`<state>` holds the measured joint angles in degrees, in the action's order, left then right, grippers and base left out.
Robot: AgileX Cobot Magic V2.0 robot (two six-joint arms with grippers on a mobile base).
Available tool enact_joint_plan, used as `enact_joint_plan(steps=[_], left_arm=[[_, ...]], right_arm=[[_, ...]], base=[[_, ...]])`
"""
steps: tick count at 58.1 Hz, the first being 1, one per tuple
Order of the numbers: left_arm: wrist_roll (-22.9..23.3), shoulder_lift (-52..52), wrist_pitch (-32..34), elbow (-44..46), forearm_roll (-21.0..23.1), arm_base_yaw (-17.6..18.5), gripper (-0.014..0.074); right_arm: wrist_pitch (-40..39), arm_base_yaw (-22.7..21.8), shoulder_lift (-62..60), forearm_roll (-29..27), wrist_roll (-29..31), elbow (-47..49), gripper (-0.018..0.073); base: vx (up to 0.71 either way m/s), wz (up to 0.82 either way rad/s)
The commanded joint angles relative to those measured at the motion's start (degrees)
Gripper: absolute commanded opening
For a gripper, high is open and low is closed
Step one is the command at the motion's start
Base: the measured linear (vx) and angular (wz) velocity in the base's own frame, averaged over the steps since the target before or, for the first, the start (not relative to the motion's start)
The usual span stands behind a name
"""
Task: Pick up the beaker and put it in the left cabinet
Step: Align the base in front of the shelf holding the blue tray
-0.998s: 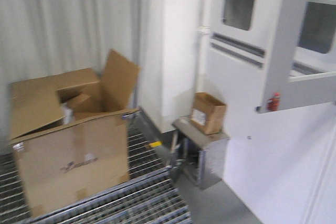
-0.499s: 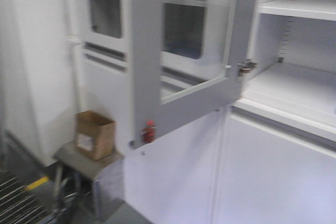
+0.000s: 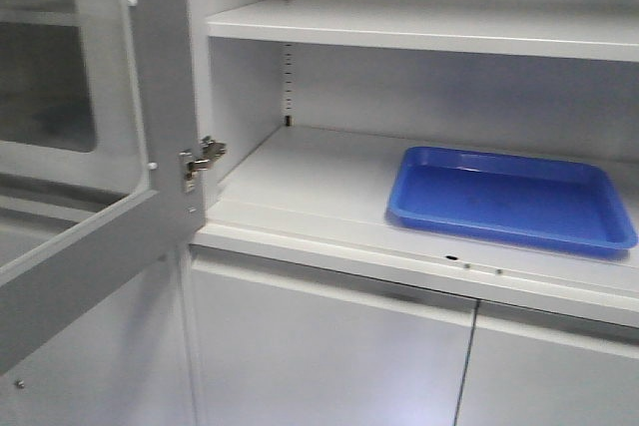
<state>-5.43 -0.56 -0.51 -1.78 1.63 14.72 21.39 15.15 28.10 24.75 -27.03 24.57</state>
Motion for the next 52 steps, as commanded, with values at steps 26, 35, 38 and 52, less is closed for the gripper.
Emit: enact_joint_plan(steps=[26, 35, 38, 52], left_arm=[[0.2, -1.1, 4.8, -0.9, 0.5, 0.2, 0.0001], [0.2, -1.1, 4.8, -0.9, 0.5, 0.2, 0.0001], [0.2, -1.1, 4.8, -0.9, 0.5, 0.2, 0.0001], [0.2, -1.1, 4.8, -0.9, 0.5, 0.2, 0.0001]], right_arm=[[-4.3, -0.2, 0.2, 1.1, 0.3, 1.9, -0.0006], [-4.3, -0.2, 0.2, 1.1, 0.3, 1.9, -0.0006], [-4.3, -0.2, 0.2, 1.1, 0.3, 1.9, -0.0006], [-4.2, -0.2, 0.2, 1.1, 0.3, 1.9, -0.0006]], base=[[0.22, -0.54], [0.25, -0.33], [0.26, -0.24], [0.28, -0.15]])
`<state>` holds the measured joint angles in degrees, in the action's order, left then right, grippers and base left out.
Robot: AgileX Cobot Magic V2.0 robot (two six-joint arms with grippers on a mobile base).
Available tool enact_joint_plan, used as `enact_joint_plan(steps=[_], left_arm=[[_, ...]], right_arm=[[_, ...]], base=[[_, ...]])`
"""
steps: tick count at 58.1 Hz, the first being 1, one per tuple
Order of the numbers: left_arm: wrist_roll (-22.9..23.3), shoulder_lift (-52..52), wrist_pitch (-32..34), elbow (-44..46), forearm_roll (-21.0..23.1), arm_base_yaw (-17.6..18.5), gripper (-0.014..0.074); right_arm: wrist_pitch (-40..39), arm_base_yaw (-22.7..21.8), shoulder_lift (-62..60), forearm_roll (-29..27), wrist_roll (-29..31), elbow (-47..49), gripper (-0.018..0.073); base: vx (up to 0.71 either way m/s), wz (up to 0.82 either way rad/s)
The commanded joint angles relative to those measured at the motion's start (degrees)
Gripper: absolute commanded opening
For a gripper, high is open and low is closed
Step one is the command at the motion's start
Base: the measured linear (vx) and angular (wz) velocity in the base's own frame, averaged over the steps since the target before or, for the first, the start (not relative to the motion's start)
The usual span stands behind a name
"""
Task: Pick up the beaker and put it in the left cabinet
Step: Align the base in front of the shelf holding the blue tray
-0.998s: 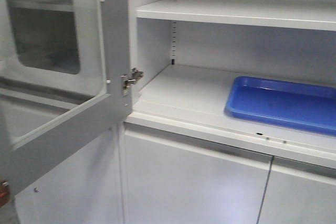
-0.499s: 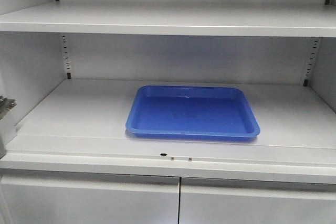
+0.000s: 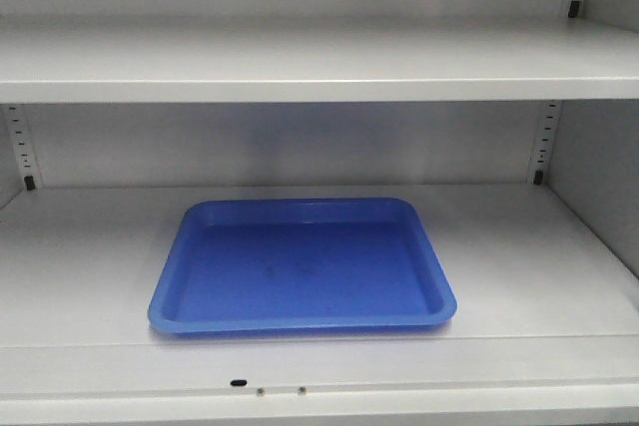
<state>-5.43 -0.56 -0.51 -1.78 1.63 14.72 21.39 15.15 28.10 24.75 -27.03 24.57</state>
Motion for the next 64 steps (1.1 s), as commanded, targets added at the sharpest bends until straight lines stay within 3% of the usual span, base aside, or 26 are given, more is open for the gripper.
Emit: enact_joint_plan(steps=[1, 30, 64], left_arm=[[0.2, -1.1, 4.8, -0.9, 0.5, 0.2, 0.0001], [0.2, -1.1, 4.8, -0.9, 0.5, 0.2, 0.0001], [0.2, -1.1, 4.8, -0.9, 0.5, 0.2, 0.0001]], right_arm=[[-4.2, -0.2, 0.2, 1.1, 0.3, 1.9, -0.0006], [-4.2, -0.2, 0.2, 1.1, 0.3, 1.9, -0.0006], [-4.2, -0.2, 0.2, 1.1, 0.3, 1.9, -0.0006]], base=[[0.28, -0.05], [0.21, -0.03], [0.03, -0.01]])
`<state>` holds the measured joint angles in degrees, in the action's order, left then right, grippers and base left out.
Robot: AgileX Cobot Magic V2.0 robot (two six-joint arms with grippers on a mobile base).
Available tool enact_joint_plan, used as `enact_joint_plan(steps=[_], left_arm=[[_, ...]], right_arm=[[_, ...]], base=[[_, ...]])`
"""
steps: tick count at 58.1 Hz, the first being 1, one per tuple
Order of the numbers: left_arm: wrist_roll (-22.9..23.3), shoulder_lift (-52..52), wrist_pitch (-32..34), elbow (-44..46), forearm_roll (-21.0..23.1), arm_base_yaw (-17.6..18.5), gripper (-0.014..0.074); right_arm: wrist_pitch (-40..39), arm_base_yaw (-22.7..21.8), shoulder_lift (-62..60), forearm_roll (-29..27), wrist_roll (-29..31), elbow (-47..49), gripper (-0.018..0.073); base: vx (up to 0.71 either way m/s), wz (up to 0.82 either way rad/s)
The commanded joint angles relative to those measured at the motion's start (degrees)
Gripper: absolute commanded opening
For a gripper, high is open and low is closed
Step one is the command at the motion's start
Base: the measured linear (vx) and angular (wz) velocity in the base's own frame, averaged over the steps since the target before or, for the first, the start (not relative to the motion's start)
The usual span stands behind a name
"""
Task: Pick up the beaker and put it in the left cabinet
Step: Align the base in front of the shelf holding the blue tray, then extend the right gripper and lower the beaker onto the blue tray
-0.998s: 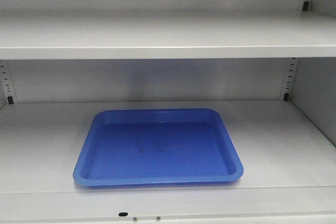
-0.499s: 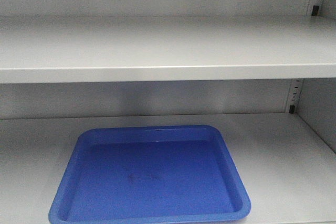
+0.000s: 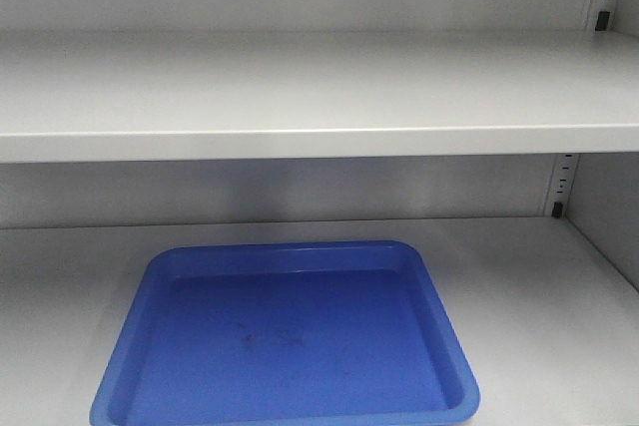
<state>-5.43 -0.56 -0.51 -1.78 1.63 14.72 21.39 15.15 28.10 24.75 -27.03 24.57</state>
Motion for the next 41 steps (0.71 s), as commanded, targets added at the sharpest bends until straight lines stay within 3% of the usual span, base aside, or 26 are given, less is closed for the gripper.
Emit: enact_joint_plan(steps=[1, 13, 22, 33, 41], left_arm=[[0.2, -1.1, 4.8, -0.9, 0.5, 0.2, 0.0001], [0.2, -1.1, 4.8, -0.9, 0.5, 0.2, 0.0001], [0.2, -1.1, 4.8, -0.9, 0.5, 0.2, 0.0001], [0.2, -1.1, 4.8, -0.9, 0.5, 0.2, 0.0001], [0.2, -1.1, 4.8, -0.9, 0.5, 0.2, 0.0001]], right_arm=[[-4.2, -0.2, 0.2, 1.1, 0.3, 1.9, -0.0006], [-7.5, -0.2, 0.5, 0.5, -0.8, 1.9, -0.0006], [-27.8, -0.2, 8.6, 1.2, -0.4, 1.9, -0.0003], [-57.2, -0.2, 29.2, 5.7, -0.3, 3.2, -0.0003], [-67.8, -0.2, 43.0, 11.4, -2.6, 9.3, -0.0003]], base=[[0.0, 0.0], [0.0, 0.0], [0.0, 0.0], [0.0, 0.0], [0.0, 0.0]])
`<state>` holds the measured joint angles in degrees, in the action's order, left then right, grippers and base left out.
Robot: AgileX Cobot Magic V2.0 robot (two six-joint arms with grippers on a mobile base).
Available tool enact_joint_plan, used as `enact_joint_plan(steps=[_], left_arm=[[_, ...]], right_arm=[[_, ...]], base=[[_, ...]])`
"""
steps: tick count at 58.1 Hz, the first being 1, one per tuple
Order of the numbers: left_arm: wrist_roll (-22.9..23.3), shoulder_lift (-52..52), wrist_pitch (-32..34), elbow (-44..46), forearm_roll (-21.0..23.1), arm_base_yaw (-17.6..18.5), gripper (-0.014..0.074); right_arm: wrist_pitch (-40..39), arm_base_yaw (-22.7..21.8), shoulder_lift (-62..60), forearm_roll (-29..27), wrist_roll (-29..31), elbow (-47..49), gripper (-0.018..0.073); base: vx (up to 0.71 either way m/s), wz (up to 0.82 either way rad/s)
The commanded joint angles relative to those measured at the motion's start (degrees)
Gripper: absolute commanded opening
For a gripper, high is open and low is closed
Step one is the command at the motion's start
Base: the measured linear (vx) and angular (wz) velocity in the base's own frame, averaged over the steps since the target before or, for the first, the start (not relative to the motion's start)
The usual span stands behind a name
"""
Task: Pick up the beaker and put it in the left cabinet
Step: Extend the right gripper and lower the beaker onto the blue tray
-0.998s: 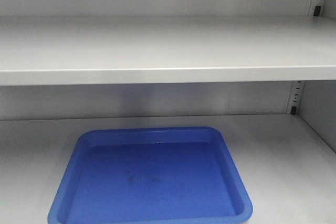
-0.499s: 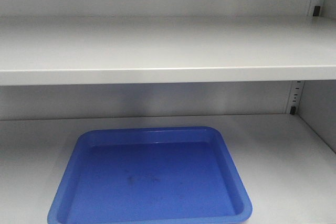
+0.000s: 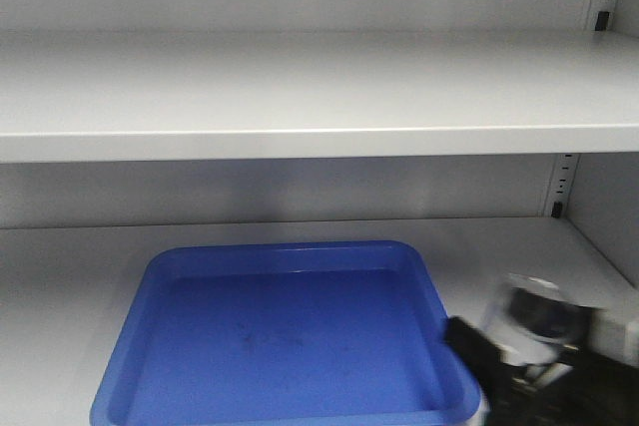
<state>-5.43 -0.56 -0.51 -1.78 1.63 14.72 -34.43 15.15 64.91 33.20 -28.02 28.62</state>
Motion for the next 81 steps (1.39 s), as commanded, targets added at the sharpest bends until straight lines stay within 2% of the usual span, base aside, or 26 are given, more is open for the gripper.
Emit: enact_joint_plan(steps=[1, 9, 25, 33, 40, 51, 61, 70, 76, 81], left_arm=[[0.2, -1.1, 4.8, -0.9, 0.5, 0.2, 0.0001], [0.2, -1.1, 4.8, -0.9, 0.5, 0.2, 0.0001], [0.2, -1.1, 4.8, -0.9, 0.5, 0.2, 0.0001], [0.2, -1.1, 4.8, -0.9, 0.5, 0.2, 0.0001], [0.2, -1.1, 4.8, -0.9, 0.5, 0.2, 0.0001], [0.2, -1.1, 4.8, -0.9, 0.5, 0.2, 0.0001], [0.2, -1.1, 4.8, -0.9, 0.5, 0.2, 0.0001], [0.2, -1.1, 4.8, -0.9, 0.5, 0.2, 0.0001], [0.2, -1.1, 4.8, -0.9, 0.5, 0.2, 0.0001], [0.2, -1.1, 4.8, -0.9, 0.5, 0.2, 0.0001]], right_arm=[[-12.7, -0.2, 8.3, 4.0, -2.5, 6.6, -0.0003], [-13.3, -0.2, 20.2, 11.0, -10.0, 16.4, -0.0003], [-12.5, -0.2, 34.8, 25.0, -16.6, 33.2, -0.0001], [-10.2, -0.2, 36.9, 28.3, -18.3, 36.4, 0.0006], [-7.3, -0.2, 36.9, 28.9, -18.1, 36.6, 0.0034], [-6.5, -0.2, 36.9, 28.9, -18.1, 36.6, 0.0182], [-6.8, -0.2, 36.9, 28.9, -19.8, 36.6, 0.0429], [-6.7, -0.2, 36.9, 28.7, -21.0, 36.6, 0.0615], [-6.7, -0.2, 36.9, 28.7, -21.0, 36.6, 0.0683], [-6.7, -0.2, 36.9, 28.7, -21.0, 36.6, 0.0698]], base=[[0.0, 0.0], [0.0, 0.0], [0.0, 0.0], [0.0, 0.0], [0.0, 0.0], [0.0, 0.0], [0.0, 0.0], [0.0, 0.0], [0.0, 0.0], [0.0, 0.0]])
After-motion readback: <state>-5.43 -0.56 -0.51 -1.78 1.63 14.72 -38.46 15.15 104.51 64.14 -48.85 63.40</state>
